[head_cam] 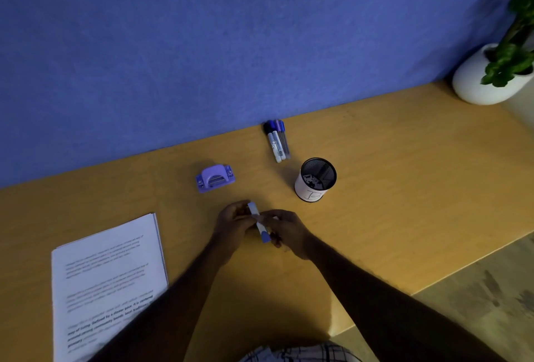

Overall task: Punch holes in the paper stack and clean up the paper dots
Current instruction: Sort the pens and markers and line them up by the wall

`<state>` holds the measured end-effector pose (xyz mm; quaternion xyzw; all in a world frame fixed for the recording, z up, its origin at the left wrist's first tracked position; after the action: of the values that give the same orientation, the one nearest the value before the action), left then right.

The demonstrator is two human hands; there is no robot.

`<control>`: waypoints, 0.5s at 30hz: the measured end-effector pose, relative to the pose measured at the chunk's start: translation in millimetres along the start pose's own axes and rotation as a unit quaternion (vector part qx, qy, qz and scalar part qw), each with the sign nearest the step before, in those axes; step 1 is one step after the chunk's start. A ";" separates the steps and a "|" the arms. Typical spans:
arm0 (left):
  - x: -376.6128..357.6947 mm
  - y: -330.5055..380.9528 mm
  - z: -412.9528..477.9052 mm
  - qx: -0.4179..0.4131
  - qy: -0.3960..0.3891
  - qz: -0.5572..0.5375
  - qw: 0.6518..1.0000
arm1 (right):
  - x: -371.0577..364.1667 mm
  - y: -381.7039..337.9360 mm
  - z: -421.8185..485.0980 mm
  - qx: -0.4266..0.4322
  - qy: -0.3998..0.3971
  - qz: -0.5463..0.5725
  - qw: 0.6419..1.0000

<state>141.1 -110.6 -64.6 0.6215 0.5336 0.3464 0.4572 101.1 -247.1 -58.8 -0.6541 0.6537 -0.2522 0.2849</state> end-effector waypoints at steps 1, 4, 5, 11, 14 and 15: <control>-0.9 4.9 3.0 -0.009 0.000 -0.006 1.000 | -2.3 -8.4 -2.4 0.029 -0.011 -0.015 0.999; -4.8 20.6 12.2 -0.038 -0.006 -0.011 0.999 | -0.3 -32.5 -7.5 0.090 0.006 -0.047 0.995; -6.2 26.1 15.4 -0.047 -0.008 0.001 0.999 | 2.2 -40.6 -8.1 0.104 0.023 -0.063 0.992; -3.6 50.0 37.7 -0.061 0.066 -0.033 0.995 | 23.7 -99.3 -12.9 0.168 0.162 -0.114 0.966; -7.3 55.8 51.1 -0.076 0.061 0.021 0.995 | 42.6 -131.5 -9.5 0.182 0.210 -0.089 0.956; -9.8 59.1 55.1 -0.092 0.051 0.068 0.992 | 51.5 -142.0 -6.9 0.183 0.228 -0.082 0.953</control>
<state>210.4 -131.9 -27.5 0.5929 0.4791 0.4555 0.4598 198.2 -301.3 43.7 -0.5670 0.5879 -0.5330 0.2212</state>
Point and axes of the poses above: each hand's wrist, its own z-axis towards the middle knuckle, its own x-axis out of the back of the hand, y = z × x, the point moved 9 cm from there along z, towards the middle knuckle, and after that the axes turned 11 degrees about -x, right-handed, at the moved point
